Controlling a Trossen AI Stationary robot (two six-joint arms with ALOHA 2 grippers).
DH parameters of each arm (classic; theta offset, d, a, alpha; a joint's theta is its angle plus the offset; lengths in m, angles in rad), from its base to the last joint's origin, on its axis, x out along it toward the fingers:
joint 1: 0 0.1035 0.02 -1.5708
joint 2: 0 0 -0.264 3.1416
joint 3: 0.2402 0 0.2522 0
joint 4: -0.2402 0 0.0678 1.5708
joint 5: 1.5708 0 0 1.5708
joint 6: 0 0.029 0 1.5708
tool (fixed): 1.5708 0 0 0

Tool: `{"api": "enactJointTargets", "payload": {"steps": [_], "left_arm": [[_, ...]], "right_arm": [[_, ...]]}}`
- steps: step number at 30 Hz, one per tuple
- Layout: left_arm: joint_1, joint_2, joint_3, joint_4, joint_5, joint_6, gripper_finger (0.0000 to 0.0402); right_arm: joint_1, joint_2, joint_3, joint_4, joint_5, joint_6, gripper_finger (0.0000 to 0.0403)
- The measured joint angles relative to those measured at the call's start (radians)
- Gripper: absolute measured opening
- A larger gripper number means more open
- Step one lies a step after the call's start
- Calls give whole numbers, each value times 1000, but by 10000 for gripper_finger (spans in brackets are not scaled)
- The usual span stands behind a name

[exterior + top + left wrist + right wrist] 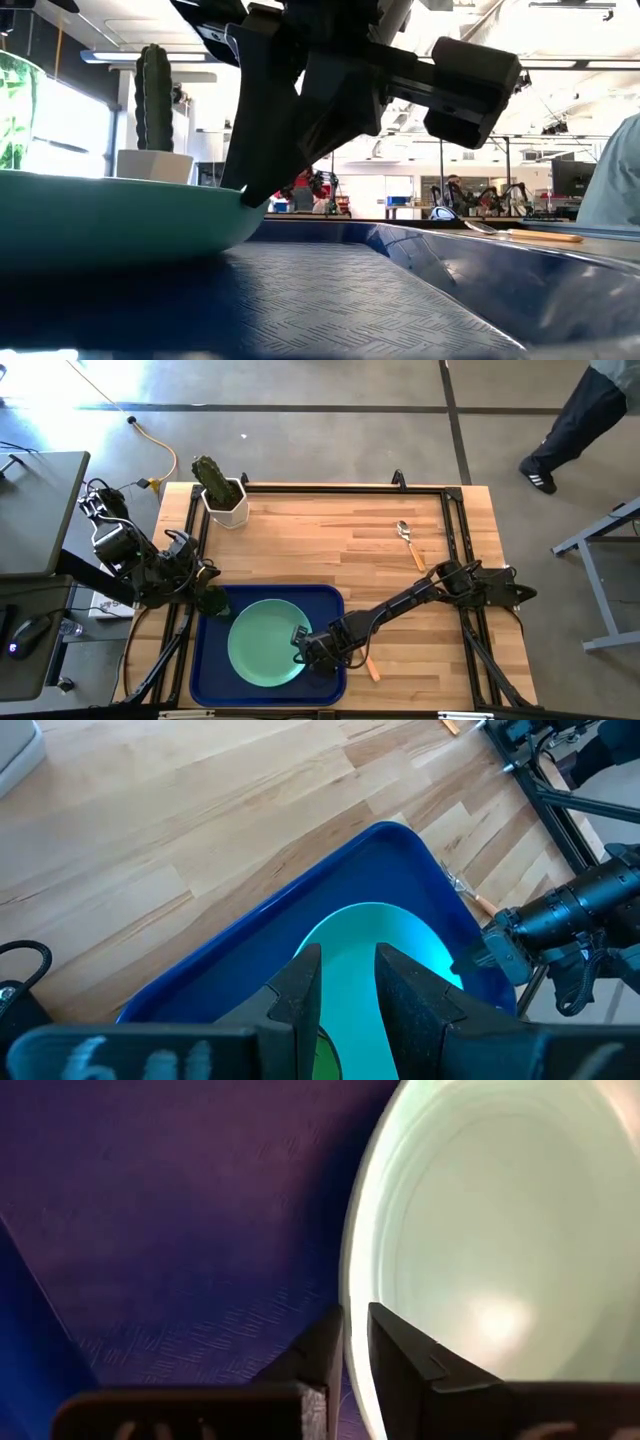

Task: Pick and place plate/cup/fork/spoon on tray
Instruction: Put the green plate on the blue tray to the bottom right of the green cup, then put the yellow fork on the blue tray to the right of the green plate

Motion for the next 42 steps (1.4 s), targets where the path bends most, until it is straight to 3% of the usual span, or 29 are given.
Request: {"api": "enactJointTargets", "payload": {"steps": [6,18,25,37,42], "left_arm": [[0,0,0,0,0,0,85],[0,0,0,0,-3,108,85],[0,7,0,18,-3,240,85],[0,9,0,27,-3,463,85],[0,10,0,27,-3,504,85]], "right_arm": [[0,-24,11,-19,86,64,44],[-1,-29,184,-228,132,433,44],[-2,-29,223,-264,224,988,44],[9,-29,222,-425,197,2024,44],[13,-29,221,-502,165,2279,44]]}}
